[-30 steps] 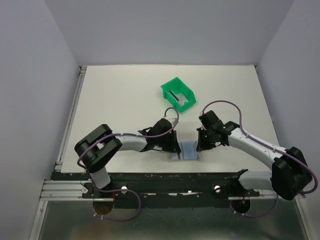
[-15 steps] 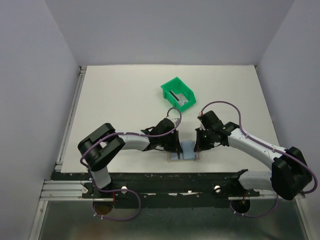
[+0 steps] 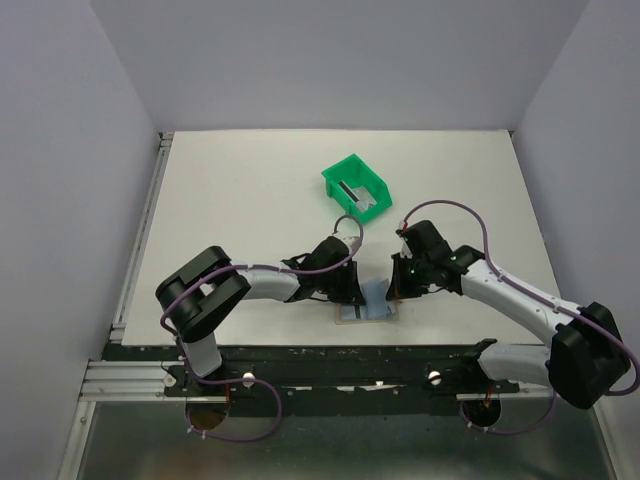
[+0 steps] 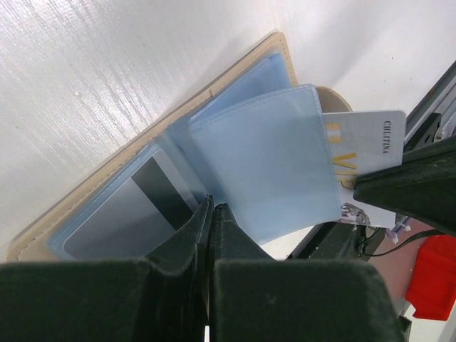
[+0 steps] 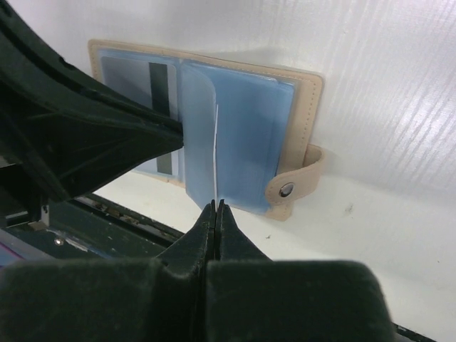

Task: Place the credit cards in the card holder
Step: Insert the credit card into the card holder.

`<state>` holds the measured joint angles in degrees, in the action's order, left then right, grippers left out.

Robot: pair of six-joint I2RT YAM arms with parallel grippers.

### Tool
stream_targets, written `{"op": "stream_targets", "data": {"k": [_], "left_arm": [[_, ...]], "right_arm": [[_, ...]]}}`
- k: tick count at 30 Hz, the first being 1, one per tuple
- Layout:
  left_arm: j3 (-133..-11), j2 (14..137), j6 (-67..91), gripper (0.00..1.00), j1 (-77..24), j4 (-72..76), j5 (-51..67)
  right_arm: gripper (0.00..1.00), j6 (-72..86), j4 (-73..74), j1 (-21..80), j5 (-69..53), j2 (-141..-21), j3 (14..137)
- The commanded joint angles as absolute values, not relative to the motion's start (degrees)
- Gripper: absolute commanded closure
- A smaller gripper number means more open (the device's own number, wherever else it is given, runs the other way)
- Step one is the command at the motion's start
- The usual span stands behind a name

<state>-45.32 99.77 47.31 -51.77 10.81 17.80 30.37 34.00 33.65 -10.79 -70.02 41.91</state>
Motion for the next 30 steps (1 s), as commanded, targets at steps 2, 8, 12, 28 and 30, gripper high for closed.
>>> {"op": "stream_targets", "data": {"k": [2,8,12,28,30], "left_arm": [[-44.65,100.72,46.32,0.94,-52.03,8.61,16.17],[-44.47,99.06,46.32,0.94,-52.03,8.18,16.08],[-44.30,97.56,46.23,0.94,-52.03,7.74,15.91],[-43.77,92.82,45.70,0.95,-52.03,4.04,14.33],[-43.51,92.03,45.70,0.95,-52.03,3.52,14.06]], "right_arm": [[1.00,29.97,30.86,33.40,-15.37,-68.47,40.61],[1.00,30.41,28.39,33.31,-19.42,-69.70,39.82],[1.00,30.76,26.46,33.40,-21.79,-69.79,39.29],[1.00,31.73,23.56,33.40,-25.49,-72.59,39.02],[1.00,31.73,23.38,33.40,-25.75,-73.21,39.29]]}}
